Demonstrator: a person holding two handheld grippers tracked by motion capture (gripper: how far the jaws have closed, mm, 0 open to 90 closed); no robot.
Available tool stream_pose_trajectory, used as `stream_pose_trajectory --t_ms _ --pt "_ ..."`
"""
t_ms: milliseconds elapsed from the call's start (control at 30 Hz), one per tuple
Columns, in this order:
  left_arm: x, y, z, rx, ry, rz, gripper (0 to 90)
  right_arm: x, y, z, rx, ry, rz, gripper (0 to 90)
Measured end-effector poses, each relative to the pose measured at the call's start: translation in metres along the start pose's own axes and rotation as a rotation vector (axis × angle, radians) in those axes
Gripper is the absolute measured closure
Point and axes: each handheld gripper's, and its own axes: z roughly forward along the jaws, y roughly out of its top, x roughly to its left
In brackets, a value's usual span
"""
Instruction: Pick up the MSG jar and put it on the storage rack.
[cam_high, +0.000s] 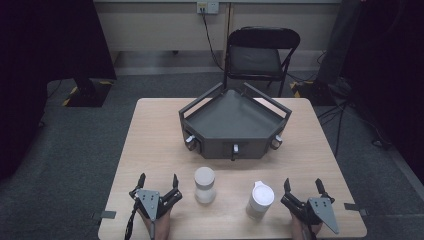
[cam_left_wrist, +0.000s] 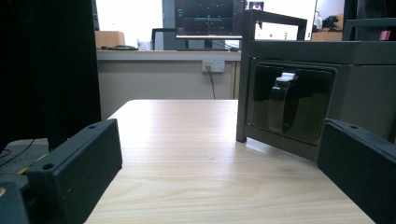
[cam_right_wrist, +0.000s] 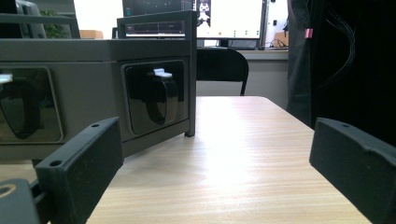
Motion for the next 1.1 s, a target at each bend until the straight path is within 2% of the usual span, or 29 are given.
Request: stream_pose_trajectory --t_ms 467,1100 --pt "-0.0003 0.0003 0.0001 0.001 0.005 -0.004 0.0 0.0055 -0.0017 -0.0012 -0.009 -0.029 -0.002 0.7" --pt "-0.0005 0.0 0.0001 0.0 0.002 0.001 0.0 0.0055 -0.0017 -0.0012 -0.009 -0.03 -0.002 0.6"
